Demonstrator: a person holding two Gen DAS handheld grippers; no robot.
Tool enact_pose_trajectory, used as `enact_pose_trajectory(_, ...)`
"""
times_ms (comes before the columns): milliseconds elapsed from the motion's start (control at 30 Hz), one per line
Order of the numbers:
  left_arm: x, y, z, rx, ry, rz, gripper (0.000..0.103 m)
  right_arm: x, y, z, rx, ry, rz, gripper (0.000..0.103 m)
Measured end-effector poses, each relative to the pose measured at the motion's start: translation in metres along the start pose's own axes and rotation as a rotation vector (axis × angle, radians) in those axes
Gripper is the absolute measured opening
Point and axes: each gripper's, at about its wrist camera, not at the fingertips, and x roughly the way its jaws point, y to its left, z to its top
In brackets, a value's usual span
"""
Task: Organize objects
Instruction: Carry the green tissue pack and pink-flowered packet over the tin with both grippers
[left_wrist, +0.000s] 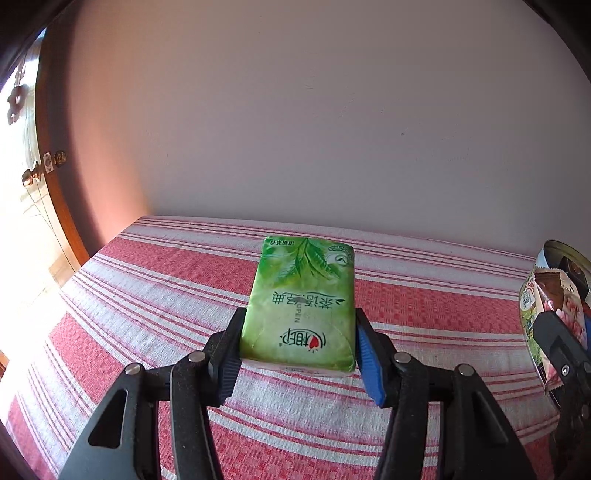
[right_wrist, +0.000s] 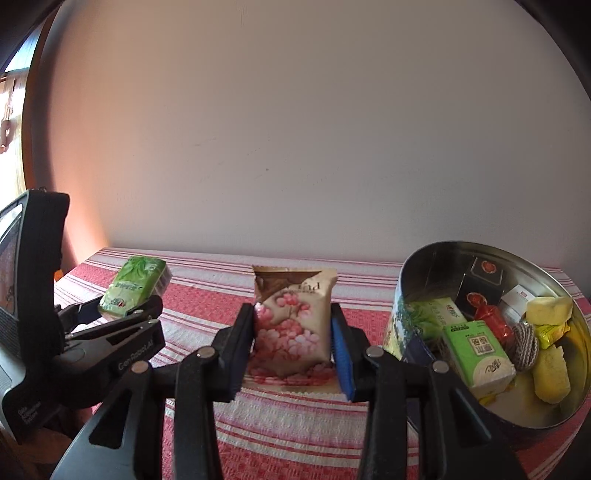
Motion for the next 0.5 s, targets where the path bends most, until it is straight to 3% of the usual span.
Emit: enact_pose_trajectory(500,-0.023,0.005,-0.018,-0.040,-0.024,0.018,0.057,-0.026,0.002,-0.008,-0.025,-0.044,-0.059,0.040)
